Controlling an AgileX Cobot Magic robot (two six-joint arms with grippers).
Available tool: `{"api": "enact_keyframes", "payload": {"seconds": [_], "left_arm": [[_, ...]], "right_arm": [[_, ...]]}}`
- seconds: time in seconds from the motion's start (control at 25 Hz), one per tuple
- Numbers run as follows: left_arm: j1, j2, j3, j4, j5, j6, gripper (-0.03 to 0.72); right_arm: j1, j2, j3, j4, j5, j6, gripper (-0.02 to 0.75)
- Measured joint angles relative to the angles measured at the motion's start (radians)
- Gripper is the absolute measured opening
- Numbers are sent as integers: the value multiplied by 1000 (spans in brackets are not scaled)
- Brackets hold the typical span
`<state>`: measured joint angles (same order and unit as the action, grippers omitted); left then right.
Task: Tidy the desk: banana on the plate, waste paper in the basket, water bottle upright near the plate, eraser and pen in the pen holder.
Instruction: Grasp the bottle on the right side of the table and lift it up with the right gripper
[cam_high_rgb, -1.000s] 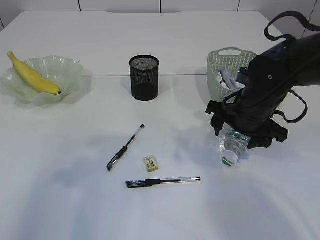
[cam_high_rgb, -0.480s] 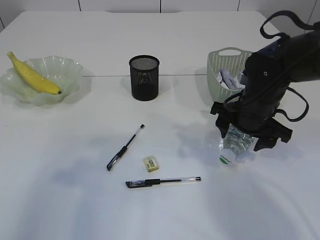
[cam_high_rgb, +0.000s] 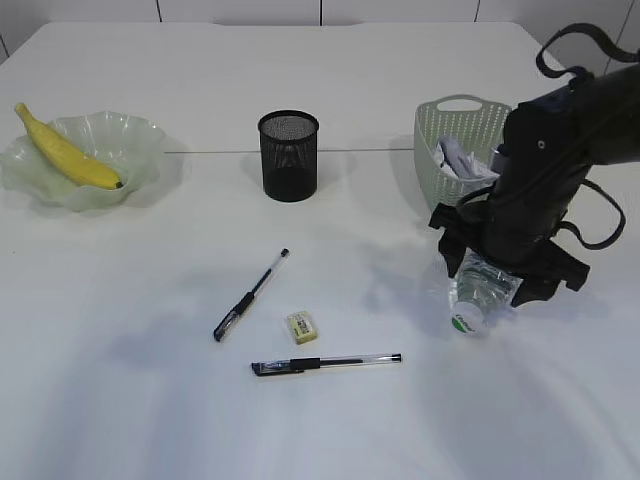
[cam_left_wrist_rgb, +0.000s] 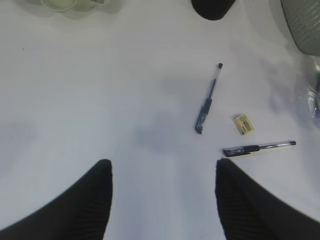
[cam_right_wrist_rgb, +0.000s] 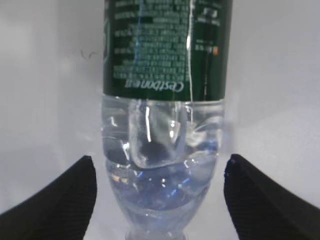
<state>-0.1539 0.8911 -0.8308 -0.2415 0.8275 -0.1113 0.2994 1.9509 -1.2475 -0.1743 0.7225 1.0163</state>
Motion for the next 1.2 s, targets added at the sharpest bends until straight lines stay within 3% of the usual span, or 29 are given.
{"api": "enact_keyframes", "payload": {"seconds": [0.76,1.2], "left_arm": [[0,0,0,0,-8,0,461],[0,0,0,0,-8,0,460]], "right_arm": [[-1,57,-2,41,-5,-28,585],[-1,57,-2,41,-5,-38,386]]}}
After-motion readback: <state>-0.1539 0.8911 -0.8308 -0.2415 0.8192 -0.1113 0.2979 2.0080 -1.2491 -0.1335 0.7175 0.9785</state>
